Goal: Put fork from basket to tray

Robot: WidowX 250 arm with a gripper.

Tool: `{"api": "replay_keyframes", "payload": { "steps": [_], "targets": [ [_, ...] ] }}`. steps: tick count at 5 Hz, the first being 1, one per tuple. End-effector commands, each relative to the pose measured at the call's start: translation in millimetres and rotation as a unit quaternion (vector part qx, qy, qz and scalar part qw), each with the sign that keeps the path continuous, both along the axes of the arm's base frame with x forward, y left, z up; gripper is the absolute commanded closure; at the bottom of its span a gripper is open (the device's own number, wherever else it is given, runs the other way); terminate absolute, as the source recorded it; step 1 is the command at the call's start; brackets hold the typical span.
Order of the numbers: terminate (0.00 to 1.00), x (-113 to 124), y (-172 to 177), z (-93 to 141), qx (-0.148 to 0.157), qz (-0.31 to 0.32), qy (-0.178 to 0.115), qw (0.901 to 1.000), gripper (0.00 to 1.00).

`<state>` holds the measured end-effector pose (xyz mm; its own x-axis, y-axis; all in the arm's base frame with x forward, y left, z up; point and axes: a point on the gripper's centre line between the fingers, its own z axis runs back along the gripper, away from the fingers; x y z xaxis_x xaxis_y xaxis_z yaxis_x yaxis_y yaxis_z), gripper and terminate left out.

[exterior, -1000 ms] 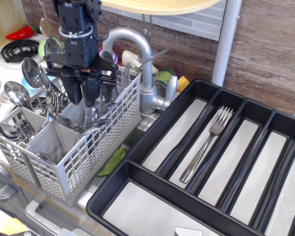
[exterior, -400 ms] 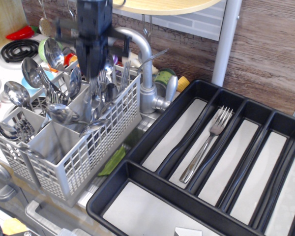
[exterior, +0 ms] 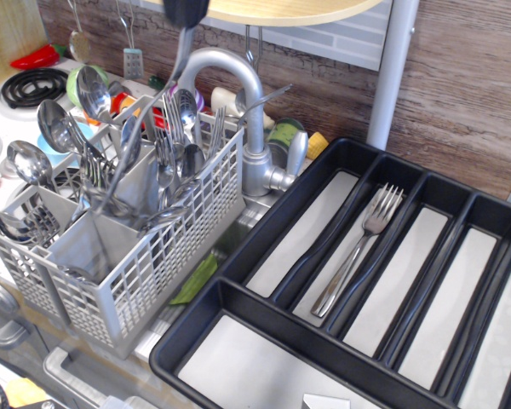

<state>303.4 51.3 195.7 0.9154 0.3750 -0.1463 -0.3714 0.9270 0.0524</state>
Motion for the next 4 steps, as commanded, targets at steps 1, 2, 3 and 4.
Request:
{"api": "replay_keyframes", "payload": {
  "steps": [1,2,3,4],
  "targets": [
    [0.00,29,-30,35,-0.063,0.074,0.002,0.9953,1.00],
    [0.00,44,-44,39,-0.081,0.084,0.001,0.9932,1.00],
    [0.00,54,-56,31,-0.080,0.065,-0.026,0.9944,1.00],
    [0.00,57,-62,10,-0.091,0.037,-0.059,0.9934,1.00]
  ]
}}
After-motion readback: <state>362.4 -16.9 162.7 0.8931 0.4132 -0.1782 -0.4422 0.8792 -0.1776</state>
